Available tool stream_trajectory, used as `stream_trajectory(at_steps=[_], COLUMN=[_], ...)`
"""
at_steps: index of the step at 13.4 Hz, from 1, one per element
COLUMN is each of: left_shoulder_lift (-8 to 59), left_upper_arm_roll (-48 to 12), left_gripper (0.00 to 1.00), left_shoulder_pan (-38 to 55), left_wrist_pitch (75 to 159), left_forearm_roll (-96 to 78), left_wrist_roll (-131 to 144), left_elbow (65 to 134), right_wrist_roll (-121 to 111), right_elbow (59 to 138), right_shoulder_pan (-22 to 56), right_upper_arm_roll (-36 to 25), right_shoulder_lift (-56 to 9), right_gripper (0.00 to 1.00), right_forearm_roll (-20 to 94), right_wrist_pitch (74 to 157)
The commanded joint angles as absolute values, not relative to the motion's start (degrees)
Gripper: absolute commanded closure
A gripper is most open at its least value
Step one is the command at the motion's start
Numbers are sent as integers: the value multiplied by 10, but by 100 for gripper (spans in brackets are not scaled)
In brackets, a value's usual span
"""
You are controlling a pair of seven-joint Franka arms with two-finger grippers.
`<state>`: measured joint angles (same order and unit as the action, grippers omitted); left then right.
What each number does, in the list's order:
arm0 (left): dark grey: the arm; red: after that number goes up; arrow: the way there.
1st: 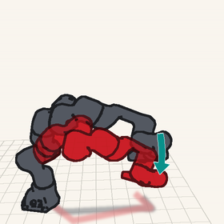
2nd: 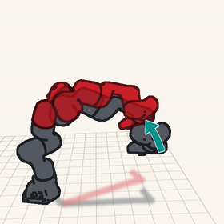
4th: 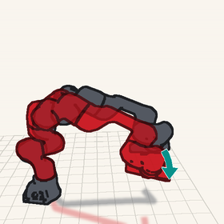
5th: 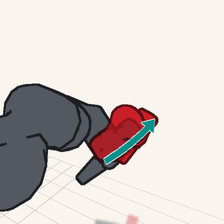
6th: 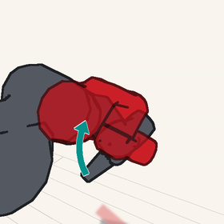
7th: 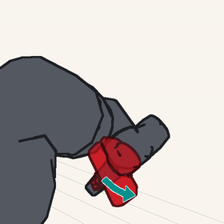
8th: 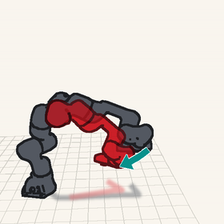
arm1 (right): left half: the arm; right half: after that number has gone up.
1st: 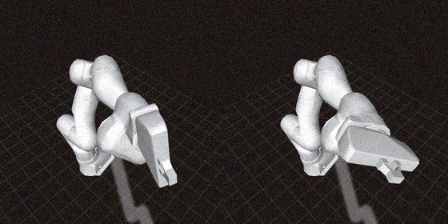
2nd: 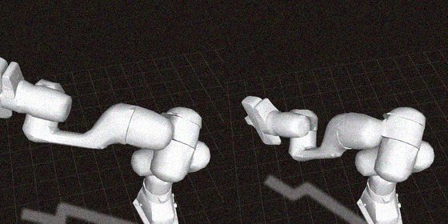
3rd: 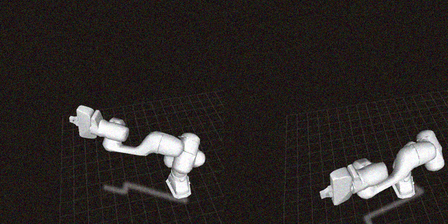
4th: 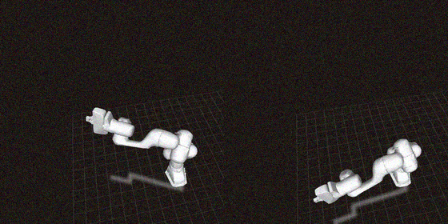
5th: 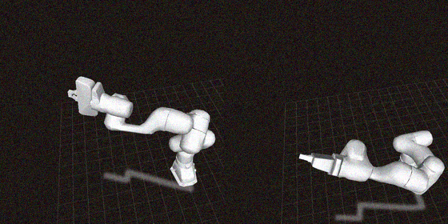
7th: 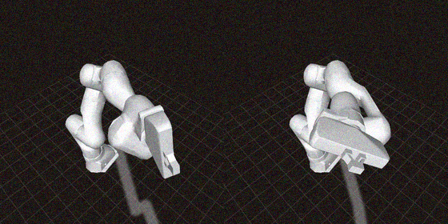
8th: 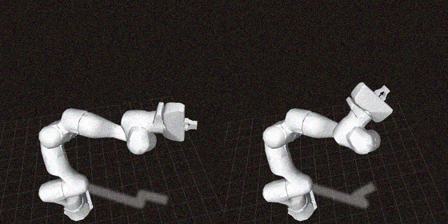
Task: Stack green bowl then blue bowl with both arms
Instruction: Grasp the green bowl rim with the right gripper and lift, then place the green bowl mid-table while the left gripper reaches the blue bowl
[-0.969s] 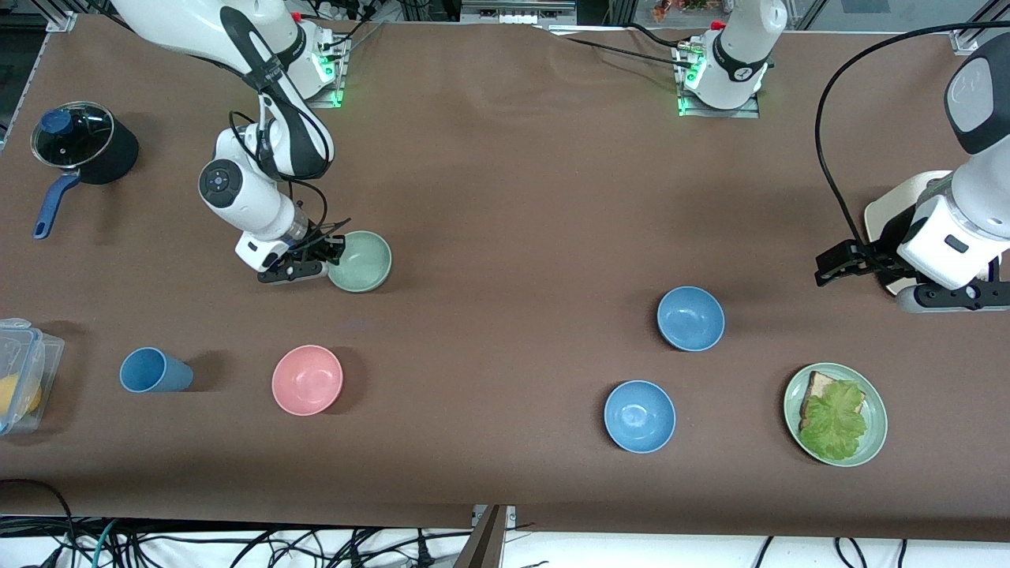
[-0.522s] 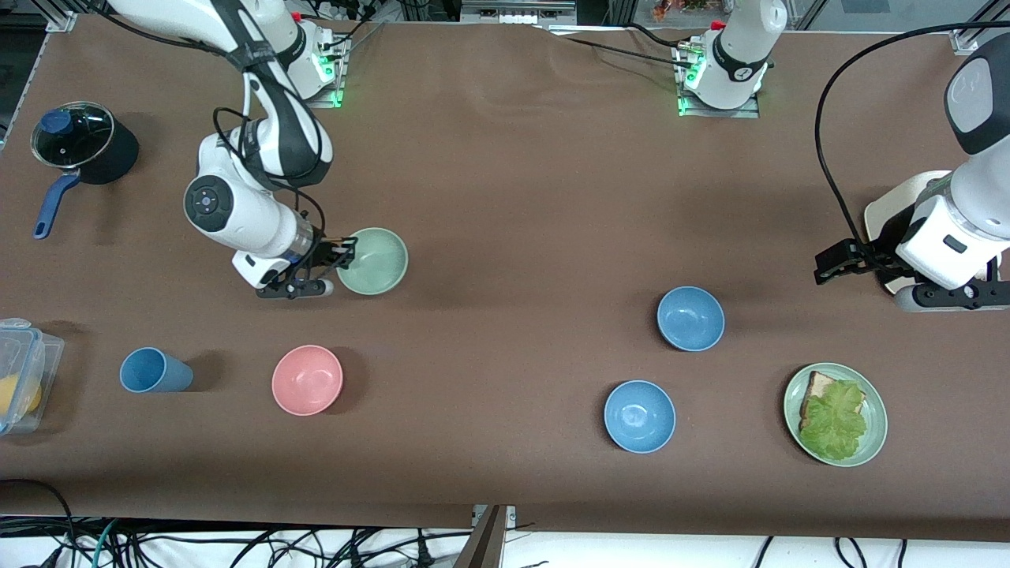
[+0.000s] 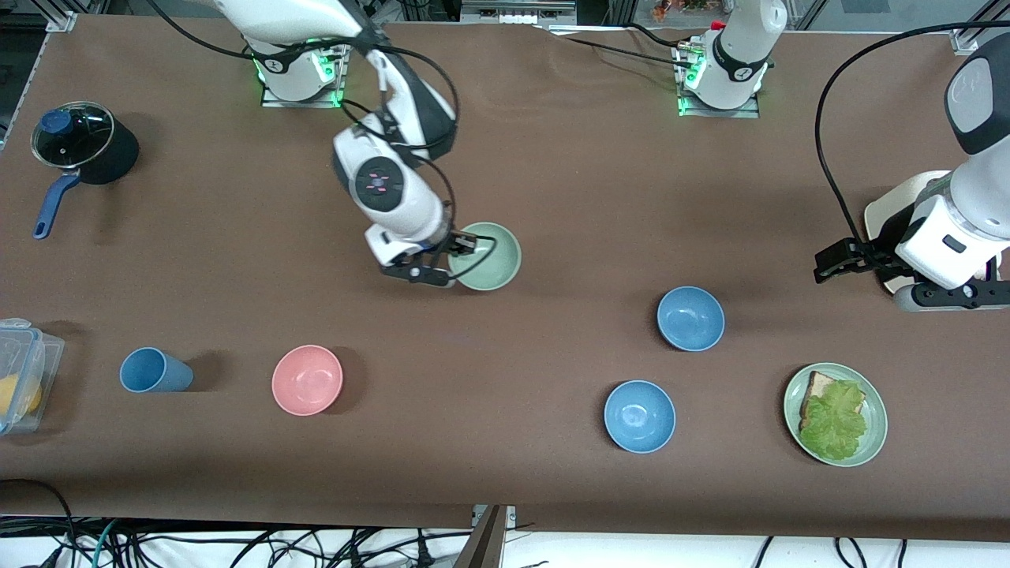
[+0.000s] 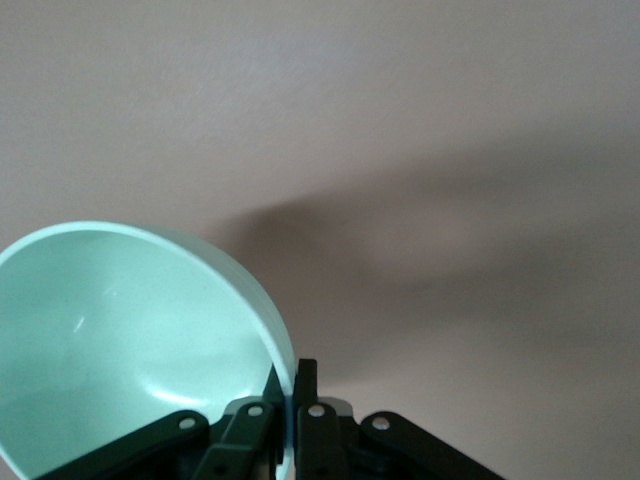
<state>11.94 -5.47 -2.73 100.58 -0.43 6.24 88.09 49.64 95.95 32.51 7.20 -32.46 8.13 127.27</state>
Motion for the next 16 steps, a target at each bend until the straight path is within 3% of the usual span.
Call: stream_trajectory(at_steps=[1,6,7,9,10,11,12,16], left_shoulder_lift=[122,122,123,122,121,122,128,169], left_upper_arm_roll=[-55,-55,-55,-52,-51,-55,-56,-56], left_gripper=[0,0,0,0,0,0,0,0], left_shoulder_pan=[-26,-29,-30,-33,-39,-39,-33,-35], left_wrist_pitch=[997,996,997,996,992,991,991,1008], left_forearm_roll=[5,5,5,5,-3,-2,5,-8], left_wrist_roll=[69,68,68,62,50,40,42,49], left_elbow=[874,873,873,873,873,875,875,880], right_wrist_roll=[576,634,634,632,632,630,624,528], right_elbow=[893,876,876,876,876,876,875,873], right_shoulder_pan=[351,388,388,392,392,392,391,355], right_upper_arm_roll=[67,63,63,63,63,63,62,25], right_shoulder_lift=[-382,-430,-433,-440,-440,-439,-435,-355], right_gripper=[100,98,90,57,38,11,1,1], right_forearm_roll=[69,66,66,65,60,52,40,14], right_wrist_pitch=[1282,1354,1360,1375,1376,1375,1373,1271])
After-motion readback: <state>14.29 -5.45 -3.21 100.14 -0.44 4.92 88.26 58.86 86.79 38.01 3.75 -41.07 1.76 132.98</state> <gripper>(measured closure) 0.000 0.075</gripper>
